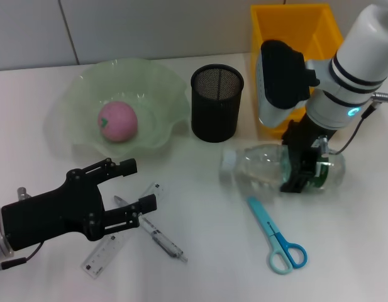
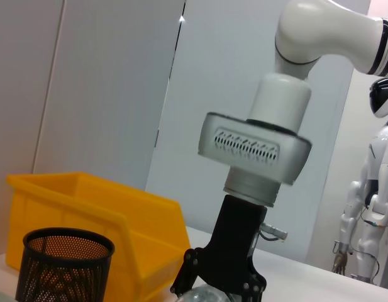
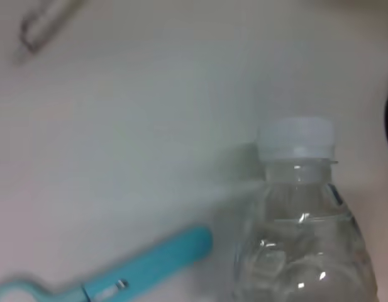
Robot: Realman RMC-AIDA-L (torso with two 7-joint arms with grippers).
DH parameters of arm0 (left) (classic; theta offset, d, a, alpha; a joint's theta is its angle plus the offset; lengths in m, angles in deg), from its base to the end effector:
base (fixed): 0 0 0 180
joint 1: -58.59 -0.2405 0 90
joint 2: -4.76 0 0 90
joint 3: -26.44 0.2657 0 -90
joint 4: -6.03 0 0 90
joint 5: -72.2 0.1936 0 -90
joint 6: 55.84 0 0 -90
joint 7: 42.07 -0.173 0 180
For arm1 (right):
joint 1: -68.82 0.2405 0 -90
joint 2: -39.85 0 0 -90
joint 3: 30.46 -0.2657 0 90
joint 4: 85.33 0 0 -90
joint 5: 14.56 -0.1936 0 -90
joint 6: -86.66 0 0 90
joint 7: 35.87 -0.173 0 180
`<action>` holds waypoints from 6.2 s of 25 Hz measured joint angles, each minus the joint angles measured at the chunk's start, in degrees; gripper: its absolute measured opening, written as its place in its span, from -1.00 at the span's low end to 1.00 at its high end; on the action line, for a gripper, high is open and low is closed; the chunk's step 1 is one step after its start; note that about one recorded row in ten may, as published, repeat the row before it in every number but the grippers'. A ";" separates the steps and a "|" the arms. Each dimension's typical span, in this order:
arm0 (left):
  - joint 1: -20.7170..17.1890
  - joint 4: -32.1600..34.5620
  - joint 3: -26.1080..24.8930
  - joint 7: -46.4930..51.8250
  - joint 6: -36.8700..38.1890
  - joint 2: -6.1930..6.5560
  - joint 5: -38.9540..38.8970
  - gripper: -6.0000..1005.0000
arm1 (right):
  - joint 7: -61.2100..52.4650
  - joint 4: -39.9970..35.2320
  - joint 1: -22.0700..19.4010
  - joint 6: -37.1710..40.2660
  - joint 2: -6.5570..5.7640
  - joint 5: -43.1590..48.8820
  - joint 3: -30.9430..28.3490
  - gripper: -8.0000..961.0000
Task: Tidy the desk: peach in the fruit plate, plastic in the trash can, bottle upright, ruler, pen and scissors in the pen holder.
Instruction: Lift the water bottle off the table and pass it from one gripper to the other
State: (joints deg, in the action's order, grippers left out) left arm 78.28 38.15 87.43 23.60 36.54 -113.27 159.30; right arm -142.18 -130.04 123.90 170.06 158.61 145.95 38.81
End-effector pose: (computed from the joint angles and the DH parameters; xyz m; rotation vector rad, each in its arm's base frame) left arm -0.2446 0.2754 -0.0440 -2.6911 -0.4900 -1.0257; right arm 0.2118 0.3961 -0.0513 -2.8809 0.1315 -0.9197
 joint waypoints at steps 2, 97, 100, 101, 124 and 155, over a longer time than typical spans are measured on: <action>0.00 0.00 -0.39 0.01 0.08 0.00 0.00 0.61 | 0.15 -0.28 -0.11 0.34 -0.06 -0.70 -0.57 0.61; 6.55 -14.98 -2.99 -3.03 4.90 -0.93 -12.83 0.60 | 31.55 21.00 -9.64 0.11 0.86 -55.74 -10.25 0.61; 6.57 -14.98 -2.99 -2.88 4.89 -0.89 -12.74 0.60 | 31.53 20.83 -9.64 0.09 0.86 -55.75 -10.20 0.61; 6.58 -14.98 -2.99 -2.83 4.89 -0.89 -12.72 0.59 | 31.53 20.83 -9.64 0.09 0.86 -55.75 -10.20 0.61; 6.43 -15.07 -3.01 -2.57 4.73 -0.88 -12.72 0.42 | 31.59 20.72 -9.64 0.69 0.86 -55.85 -9.76 0.61; 6.32 -15.77 -3.50 -2.49 4.27 -0.62 -12.94 -0.09 | 27.53 20.55 -9.18 0.43 0.86 -56.52 -9.08 0.61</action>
State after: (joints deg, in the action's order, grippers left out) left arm 84.60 22.38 83.93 21.12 40.81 -113.89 146.37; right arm -114.65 -109.50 114.73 170.49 159.47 89.44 29.73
